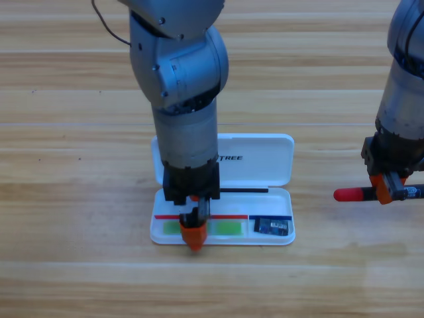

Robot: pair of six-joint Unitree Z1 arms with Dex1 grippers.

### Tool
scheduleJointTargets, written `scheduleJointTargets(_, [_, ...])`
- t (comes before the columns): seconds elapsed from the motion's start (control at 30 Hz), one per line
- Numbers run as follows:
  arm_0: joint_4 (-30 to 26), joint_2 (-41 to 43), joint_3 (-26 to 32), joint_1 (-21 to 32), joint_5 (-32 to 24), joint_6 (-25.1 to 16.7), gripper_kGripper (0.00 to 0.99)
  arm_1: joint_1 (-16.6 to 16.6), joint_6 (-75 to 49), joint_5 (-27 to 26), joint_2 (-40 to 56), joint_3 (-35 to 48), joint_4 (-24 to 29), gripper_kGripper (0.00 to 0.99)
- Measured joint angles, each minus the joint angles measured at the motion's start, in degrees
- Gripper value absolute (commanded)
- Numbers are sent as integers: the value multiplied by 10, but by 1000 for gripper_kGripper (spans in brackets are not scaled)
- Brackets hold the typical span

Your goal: Clean up eraser and pencils

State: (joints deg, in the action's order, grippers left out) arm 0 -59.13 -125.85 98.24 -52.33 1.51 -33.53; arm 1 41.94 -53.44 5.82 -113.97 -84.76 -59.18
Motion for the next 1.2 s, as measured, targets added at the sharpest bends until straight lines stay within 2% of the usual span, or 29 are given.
scheduleJointTargets(0.33, [0,0,0,0,3,0,990,17,16,0,3,-4,-20,0])
scheduleJointTargets(0.53, [-10,14,-2,0,2,0,990,58,40,-4,3,-60,-63,0])
scheduleJointTargets(0.67, [-61,89,-2,2,-38,3,990,97,57,-4,0,-108,-86,0])
scheduleJointTargets(0.77, [-85,190,-2,16,-60,4,990,125,73,-4,-10,-150,-97,0])
scheduleJointTargets(0.9, [-105,332,4,87,-84,0,990,150,79,-4,-45,-209,-100,0])
scheduleJointTargets(1.0, [-108,399,5,160,-86,-10,990,158,86,-4,-86,-245,-101,0])
scheduleJointTargets(1.1, [-108,425,4,230,-86,-29,990,161,93,-4,-124,-286,-102,0])
scheduleJointTargets(1.2, [-91,425,-11,263,-86,-30,990,162,95,-3,-157,-320,-102,0])
